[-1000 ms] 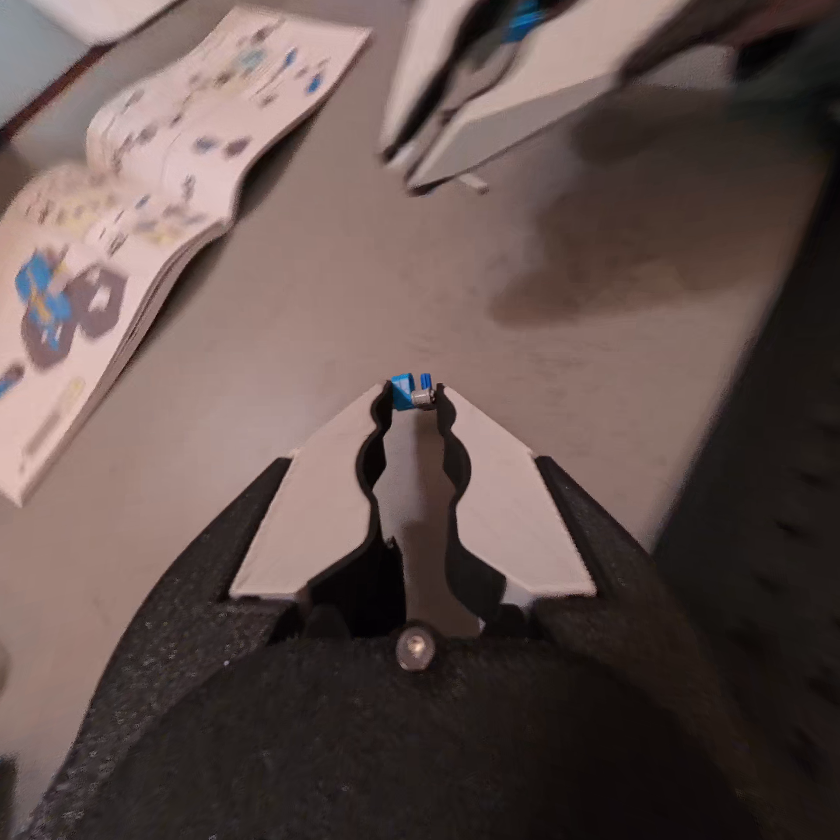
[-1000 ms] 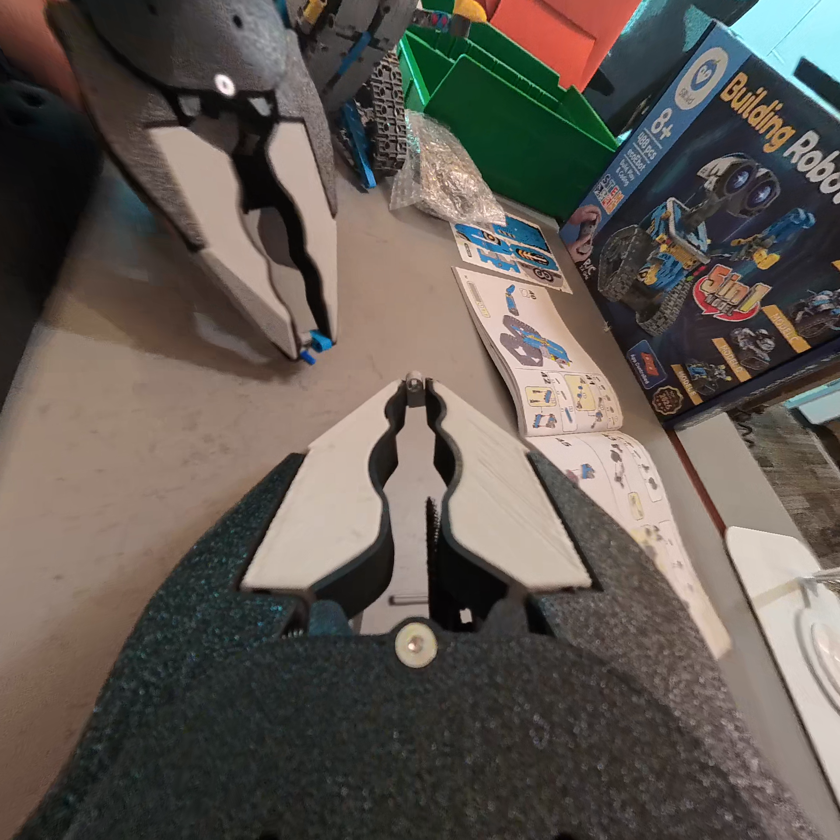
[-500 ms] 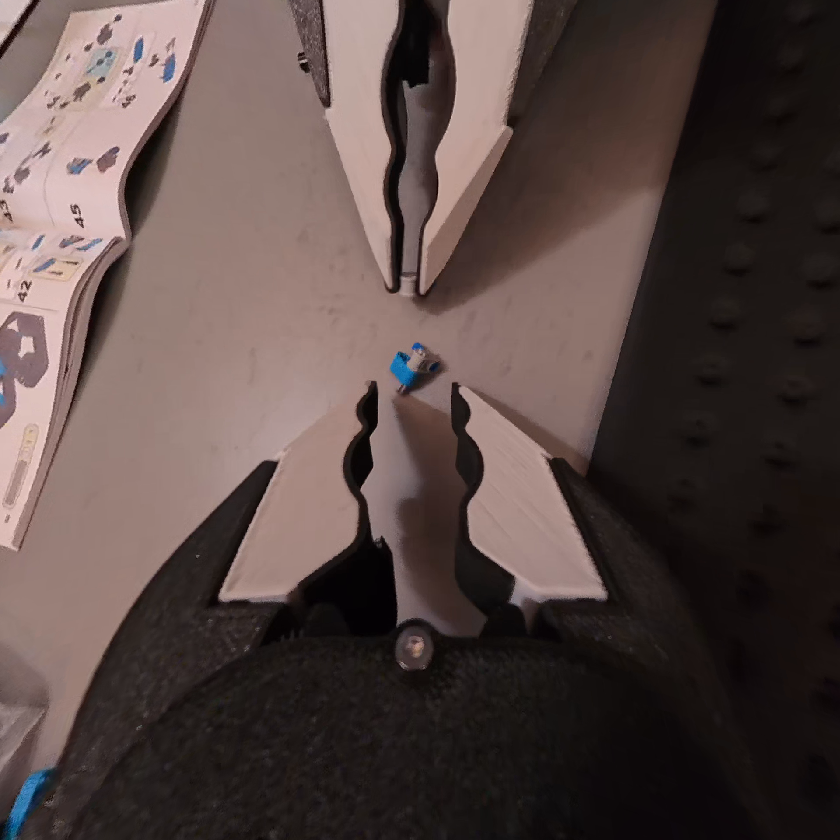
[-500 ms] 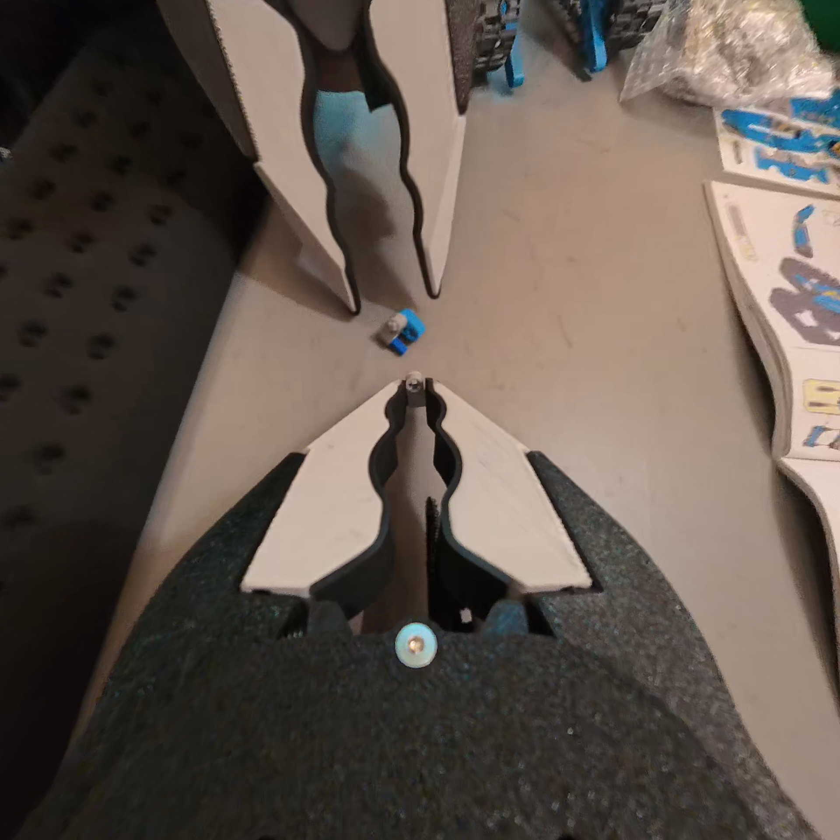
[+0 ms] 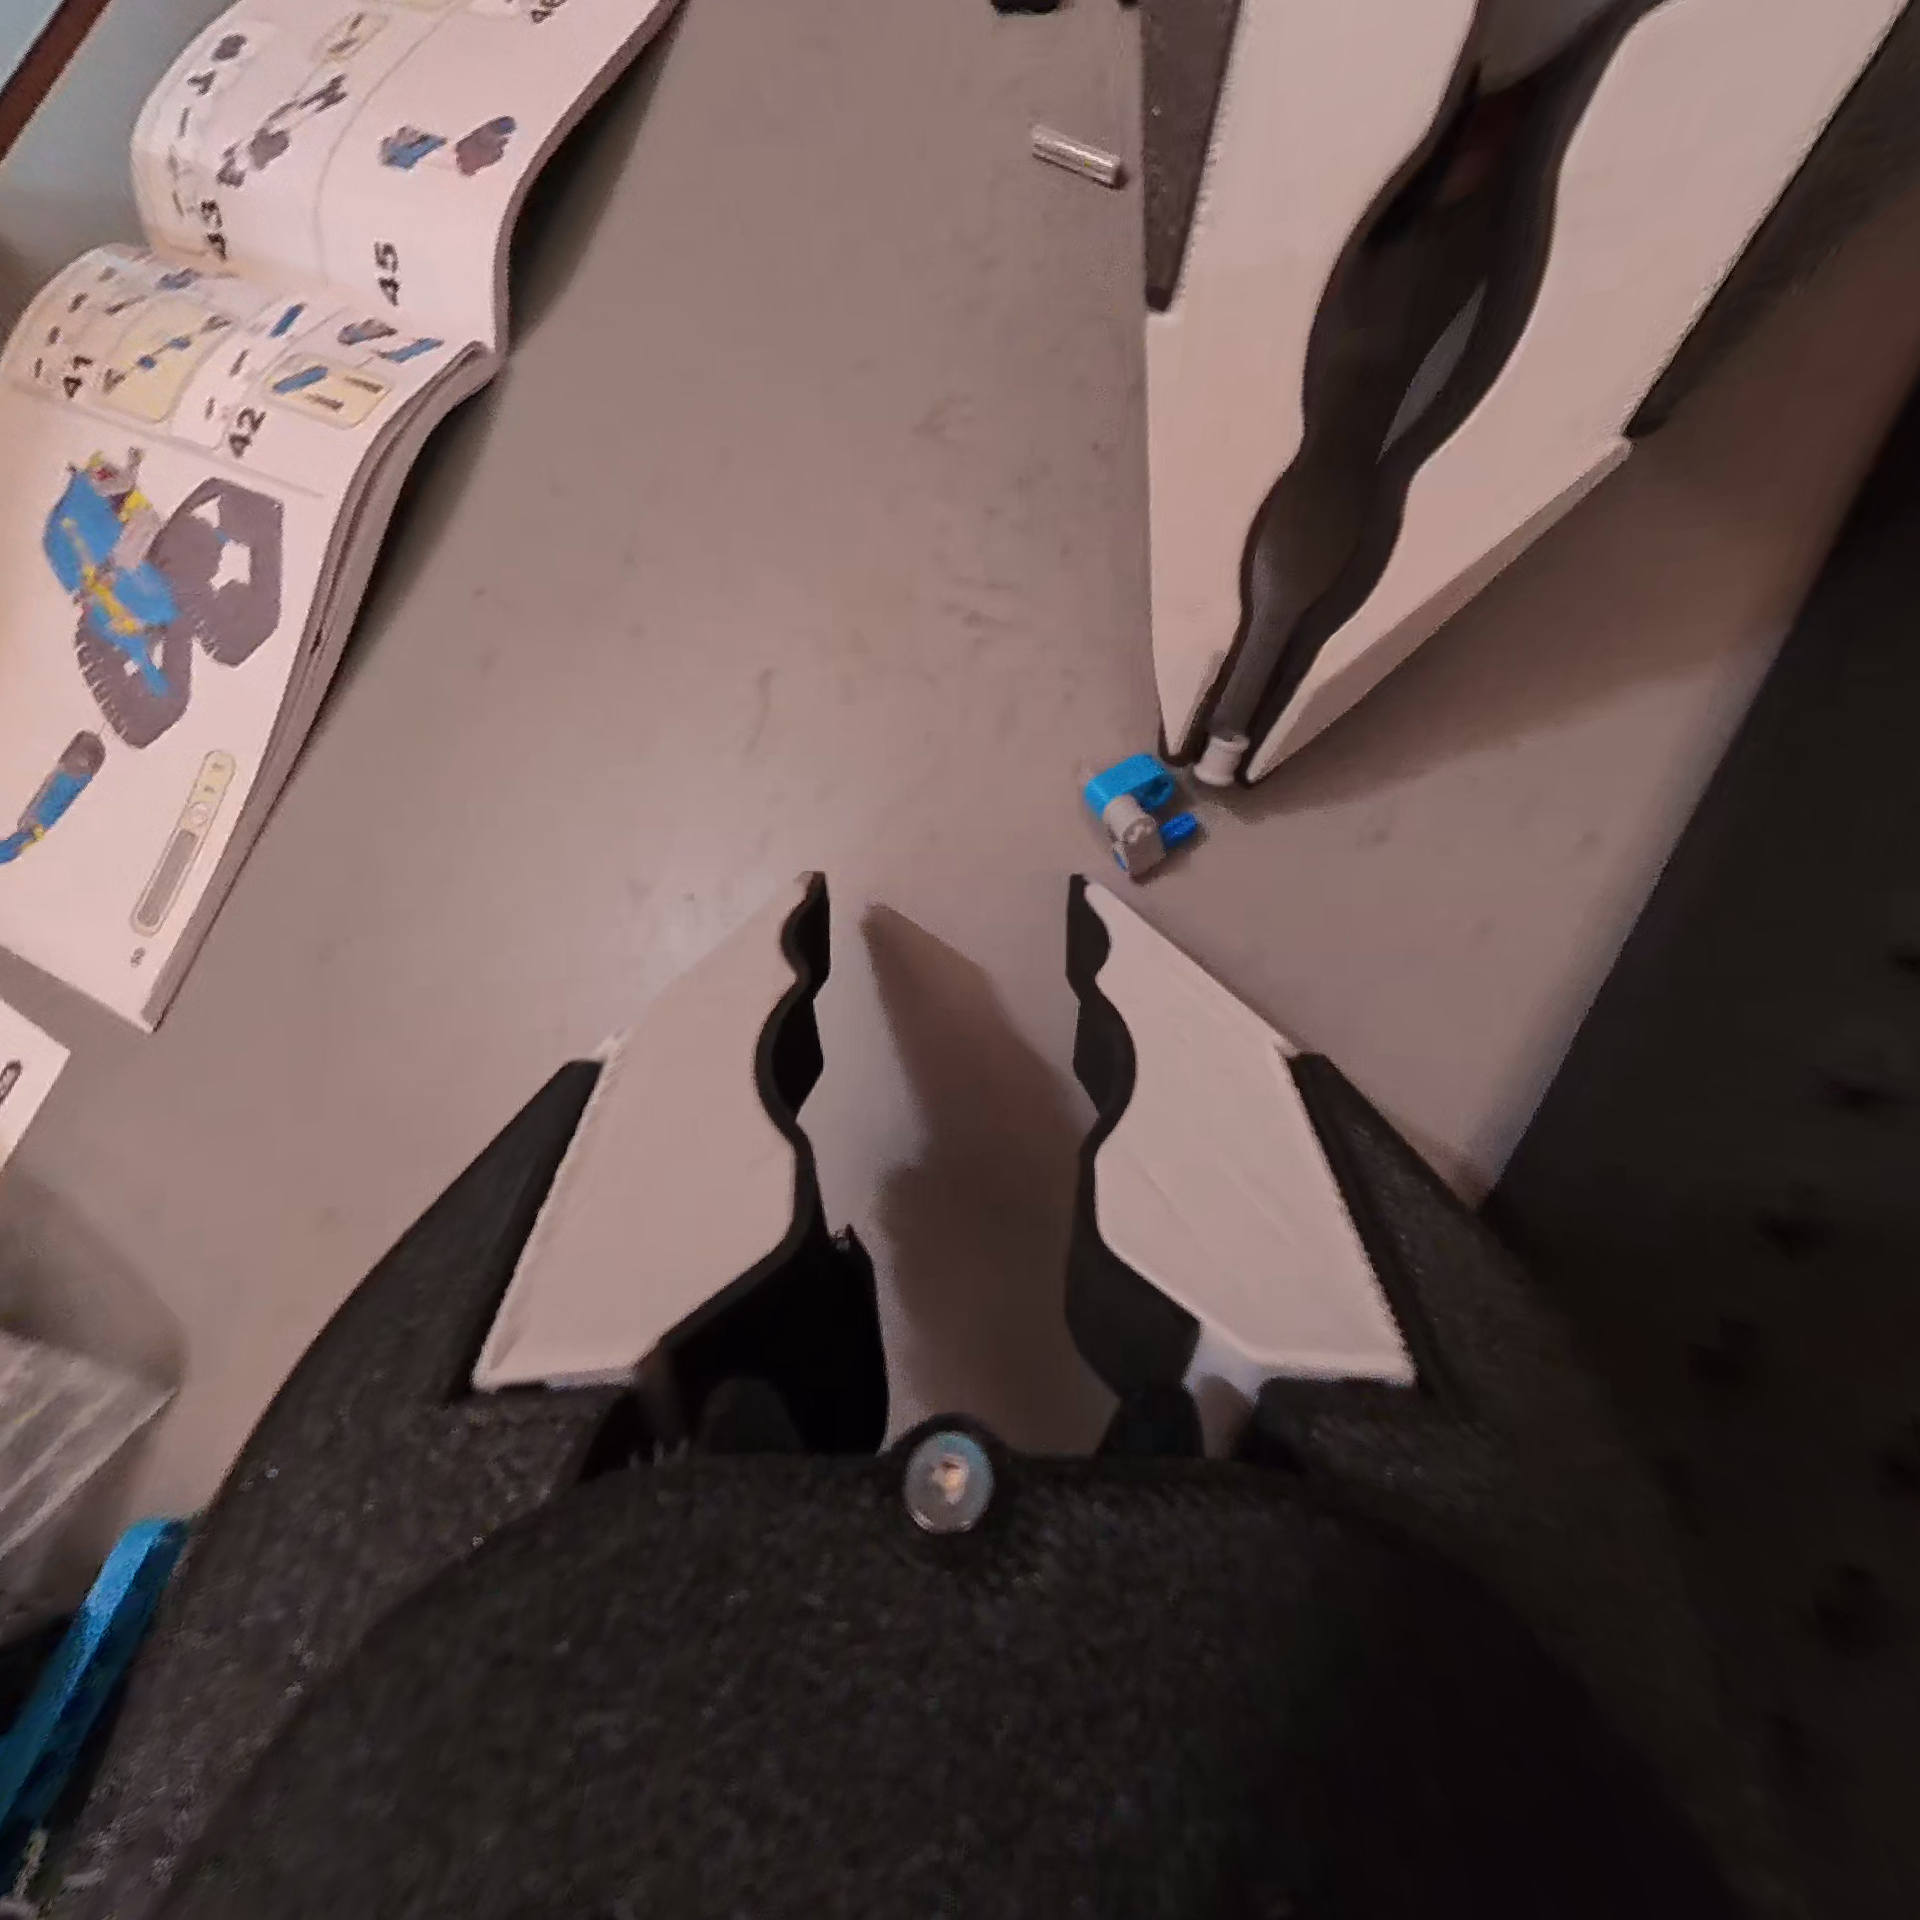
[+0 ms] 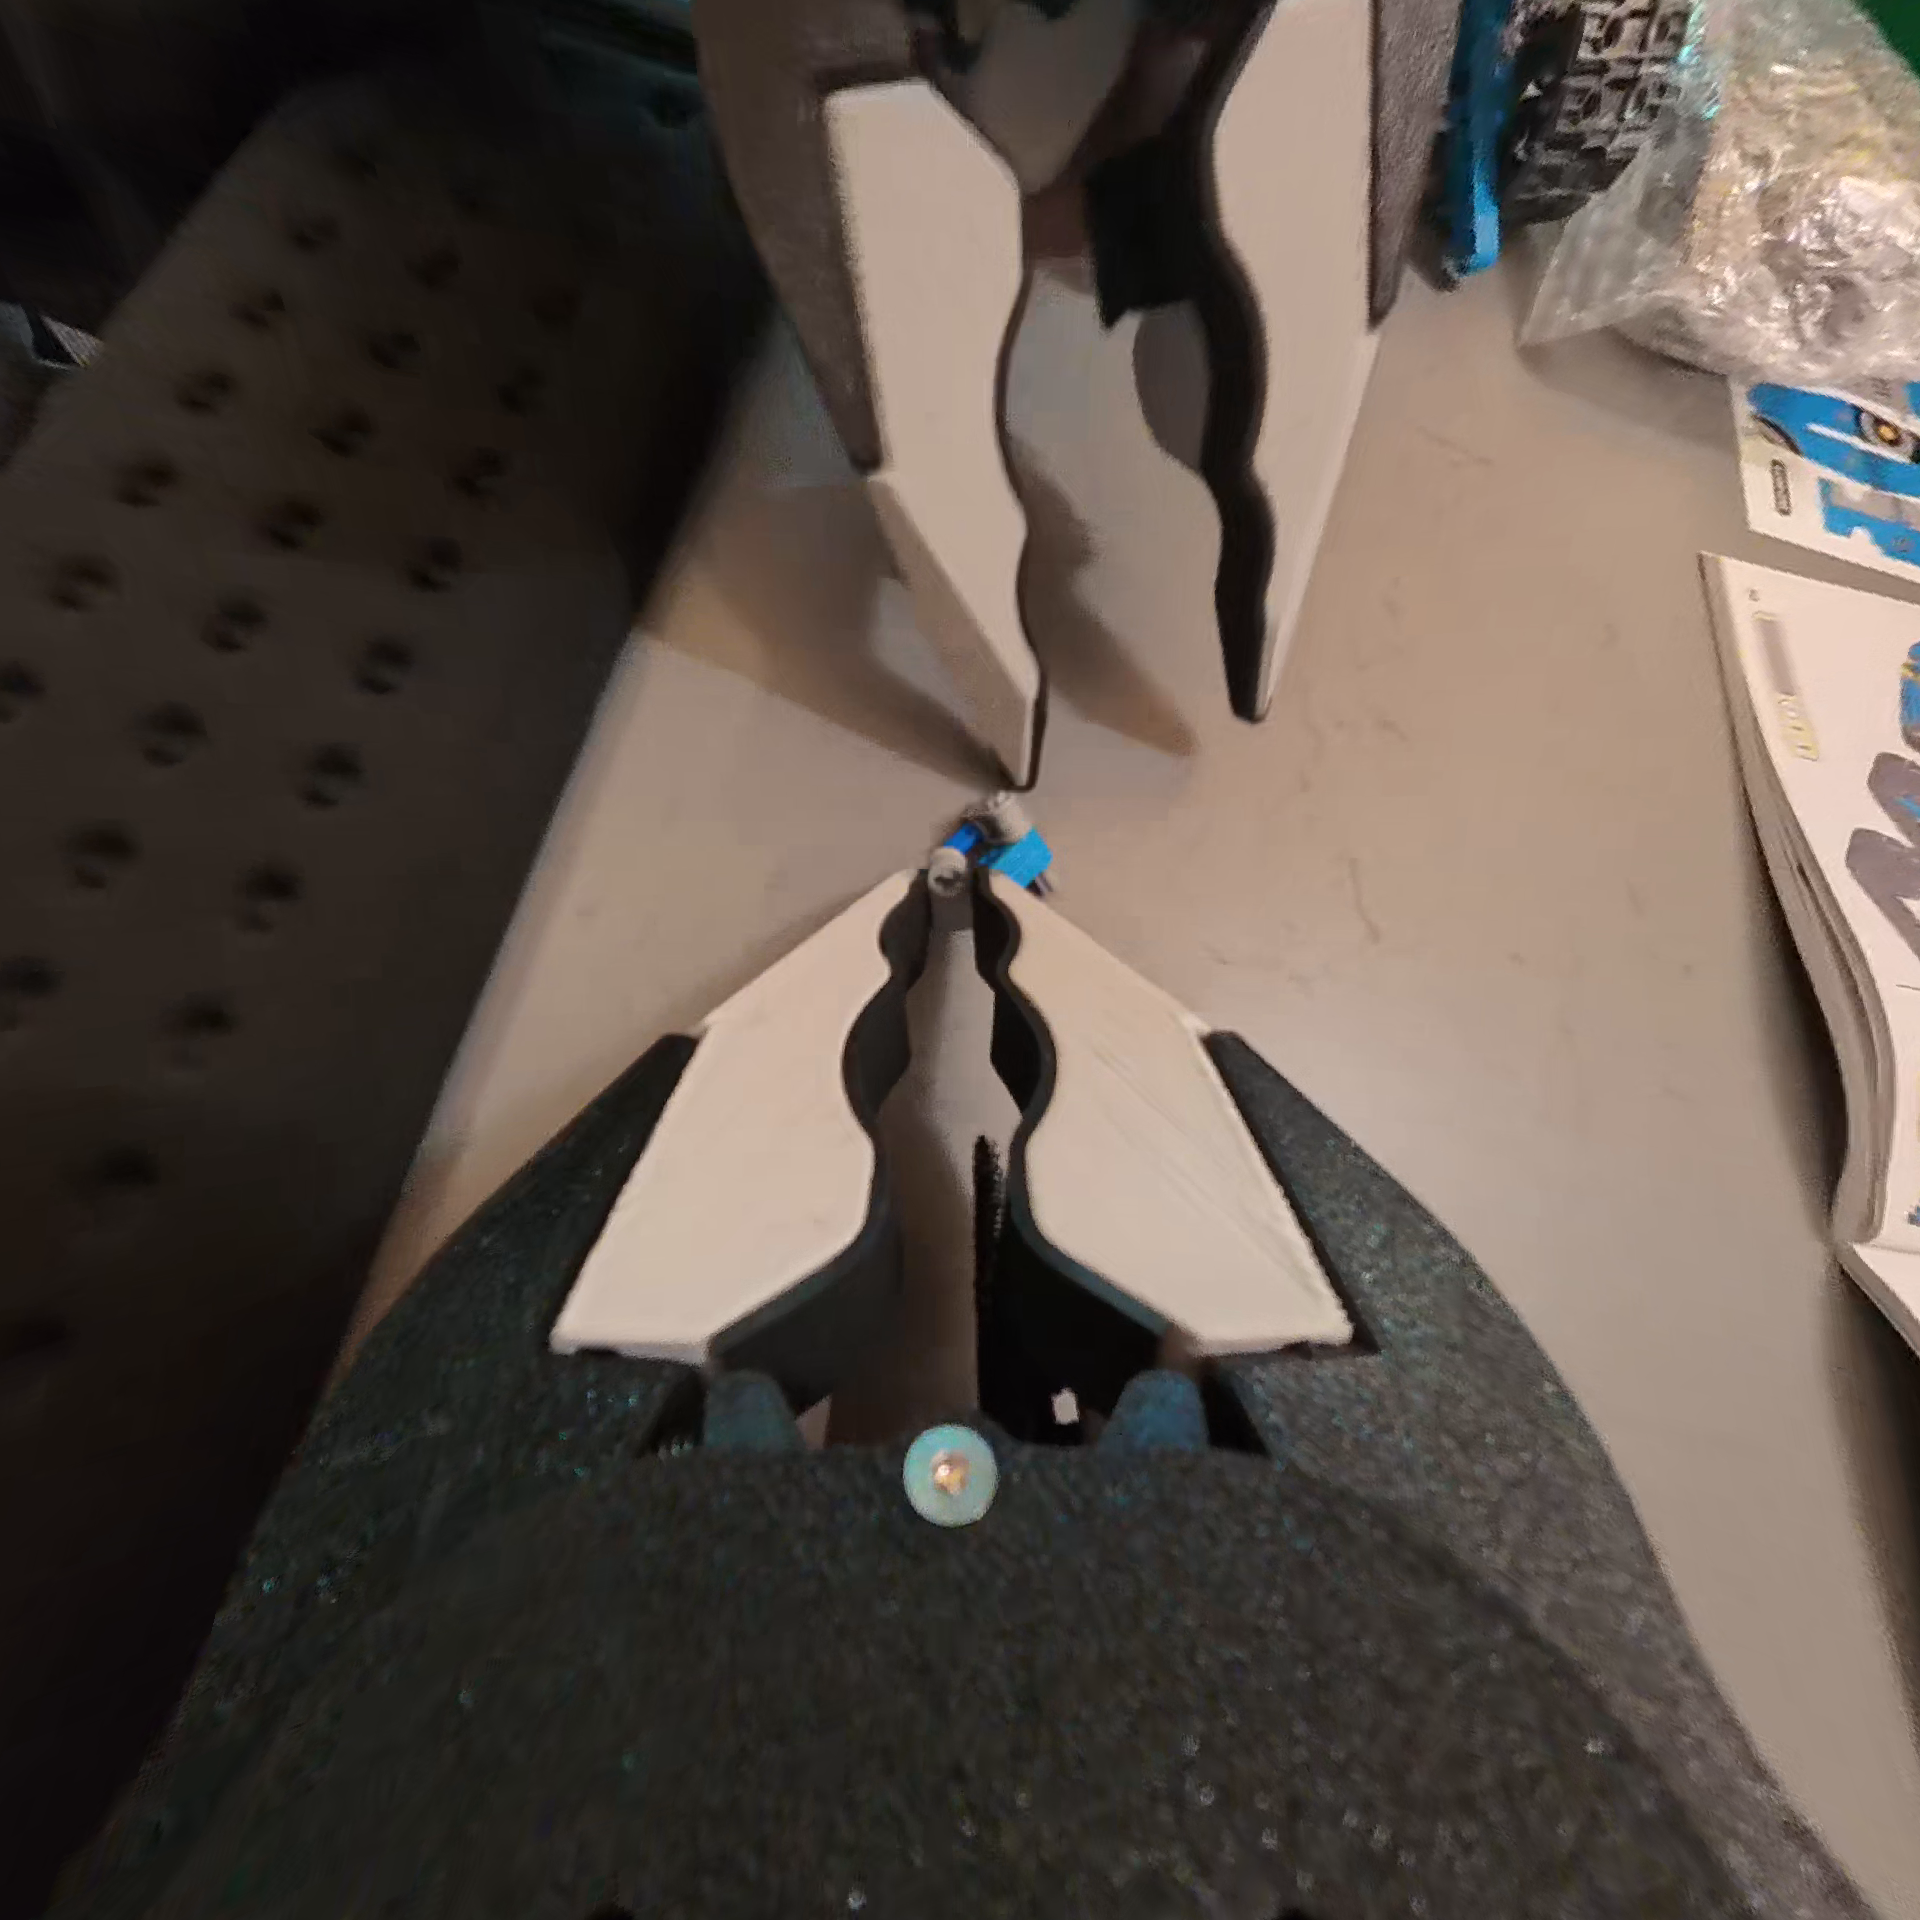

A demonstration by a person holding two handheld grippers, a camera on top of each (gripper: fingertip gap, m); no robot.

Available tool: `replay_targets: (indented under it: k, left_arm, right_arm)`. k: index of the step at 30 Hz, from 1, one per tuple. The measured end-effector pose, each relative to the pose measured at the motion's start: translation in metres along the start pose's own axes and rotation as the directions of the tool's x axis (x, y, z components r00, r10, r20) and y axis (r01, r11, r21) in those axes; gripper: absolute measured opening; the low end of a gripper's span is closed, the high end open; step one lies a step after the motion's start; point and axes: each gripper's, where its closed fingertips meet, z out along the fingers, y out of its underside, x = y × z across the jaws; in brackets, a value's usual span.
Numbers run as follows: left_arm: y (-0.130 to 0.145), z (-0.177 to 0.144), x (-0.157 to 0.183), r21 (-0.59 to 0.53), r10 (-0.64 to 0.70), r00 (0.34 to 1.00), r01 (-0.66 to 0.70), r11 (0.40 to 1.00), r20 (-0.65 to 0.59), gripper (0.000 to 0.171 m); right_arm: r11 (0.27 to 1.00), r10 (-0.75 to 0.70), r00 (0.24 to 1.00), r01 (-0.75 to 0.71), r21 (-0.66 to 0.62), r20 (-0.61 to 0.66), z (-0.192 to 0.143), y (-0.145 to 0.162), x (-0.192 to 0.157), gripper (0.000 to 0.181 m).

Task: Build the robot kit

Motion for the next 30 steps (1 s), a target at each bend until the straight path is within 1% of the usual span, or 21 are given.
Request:
replay_targets:
  k: [2, 5, 7, 9, 12, 13, 14, 15, 17, 19, 21, 23, 24, 25, 27, 28, 30]
  left_arm:
    - [-0.002, -0.006, 0.001, 0.015, -0.031, 0.999, 0.031, 0.999, -0.013, 0.044]
    - [-0.010, -0.011, 0.015, 0.052, -0.071, 0.994, 0.075, 0.996, -0.088, 0.041]
    - [-0.017, -0.010, 0.025, 0.073, -0.087, 0.986, 0.098, 0.993, -0.143, 0.041]
    - [-0.021, -0.004, 0.032, 0.075, -0.085, 0.983, 0.098, 0.992, -0.161, 0.040]
    - [-0.011, 0.007, 0.034, 0.012, -0.059, 0.990, 0.061, 0.998, -0.126, 0.032]
    - [-0.009, 0.009, 0.034, 0.007, -0.051, 0.991, 0.053, 0.999, -0.120, 0.029]
    - [-0.012, 0.009, 0.035, 0.029, -0.051, 0.991, 0.055, 0.998, -0.127, 0.020]
    - [-0.014, 0.011, 0.034, 0.042, -0.046, 0.992, 0.051, 0.998, -0.119, 0.017]
    - [-0.017, 0.014, 0.032, 0.067, -0.010, 0.996, 0.016, 0.998, -0.090, 0.016]
    - [-0.029, 0.011, 0.032, 0.151, 0.014, 0.996, 0.000, 0.989, -0.089, 0.015]
    - [-0.051, -0.003, 0.036, 0.294, -0.021, 0.988, 0.067, 0.953, -0.156, 0.014]
    - [-0.076, -0.027, 0.039, 0.469, -0.044, 0.967, 0.160, 0.869, -0.250, 0.014]
    - [-0.085, -0.039, 0.042, 0.534, -0.035, 0.952, 0.201, 0.822, -0.304, 0.014]
    - [-0.091, -0.049, 0.043, 0.574, -0.030, 0.938, 0.236, 0.784, -0.344, 0.014]
    - [-0.098, -0.062, 0.045, 0.616, -0.020, 0.911, 0.295, 0.730, -0.413, 0.015]
    - [-0.100, -0.065, 0.046, 0.622, -0.016, 0.898, 0.317, 0.716, -0.439, 0.015]
    - [-0.101, -0.066, 0.050, 0.619, -0.003, 0.889, 0.322, 0.717, -0.458, 0.015]
  right_arm:
    - [1.000, -0.013, 1.000, 0.013, -0.018, -0.021, 0.000, 0.004, 0.003, 0.007]
    - [1.000, 0.025, 0.999, -0.024, 0.013, -0.033, -0.009, 0.003, 0.010, 0.008]
    - [0.998, 0.057, 0.997, -0.056, 0.012, -0.053, -0.013, 0.007, 0.018, 0.008]
    - [0.999, 0.051, 0.996, -0.051, 0.004, -0.069, -0.014, 0.010, 0.021, 0.008]
    - [1.000, 0.030, 0.996, -0.031, -0.002, -0.086, -0.015, 0.012, 0.023, 0.008]
    - [0.999, 0.032, 0.996, -0.032, 0.002, -0.088, -0.016, 0.012, 0.023, 0.008]
    - [0.999, 0.039, 0.995, -0.038, 0.012, -0.087, -0.017, 0.011, 0.024, 0.008]
    - [0.999, 0.048, 0.995, -0.046, 0.027, -0.083, -0.019, 0.010, 0.024, 0.008]
    - [0.995, 0.082, 0.994, -0.078, 0.066, -0.070, -0.025, 0.006, 0.026, 0.008]
    - [0.981, 0.155, 0.987, -0.149, 0.125, -0.038, -0.034, 0.001, 0.030, 0.008]
    - [0.947, 0.253, 0.967, -0.253, 0.198, 0.024, -0.050, -0.005, 0.035, 0.008]
    - [0.878, 0.324, 0.933, -0.358, 0.317, 0.158, -0.073, -0.020, 0.034, 0.007]
    - [0.845, 0.336, 0.915, -0.397, 0.357, 0.222, -0.083, -0.027, 0.031, 0.007]
    - [0.822, 0.331, 0.905, -0.416, 0.389, 0.268, -0.091, -0.033, 0.028, 0.007]
    - [0.797, 0.305, 0.892, -0.431, 0.423, 0.334, -0.097, -0.043, 0.019, 0.007]
    - [0.783, 0.297, 0.885, -0.440, 0.439, 0.357, -0.097, -0.048, 0.016, 0.007]
    - [0.748, 0.298, 0.861, -0.479, 0.459, 0.413, -0.098, -0.057, 0.013, 0.007]
